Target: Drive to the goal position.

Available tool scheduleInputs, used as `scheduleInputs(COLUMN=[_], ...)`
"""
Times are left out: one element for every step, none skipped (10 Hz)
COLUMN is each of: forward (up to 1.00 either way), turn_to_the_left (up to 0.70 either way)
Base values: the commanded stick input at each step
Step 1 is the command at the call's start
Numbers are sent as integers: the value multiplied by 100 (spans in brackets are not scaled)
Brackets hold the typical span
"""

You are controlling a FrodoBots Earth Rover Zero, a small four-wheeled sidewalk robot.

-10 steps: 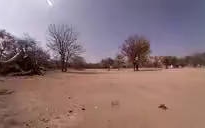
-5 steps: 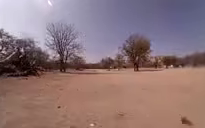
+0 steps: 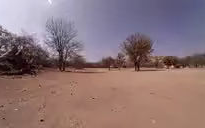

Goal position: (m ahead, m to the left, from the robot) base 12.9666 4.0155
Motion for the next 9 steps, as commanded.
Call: scheduleInputs(forward=[100,100,100,100,100,100,100,100,100], turn_to_the_left=[-40,-40,-40,-40,-19,-1,0,0,0])
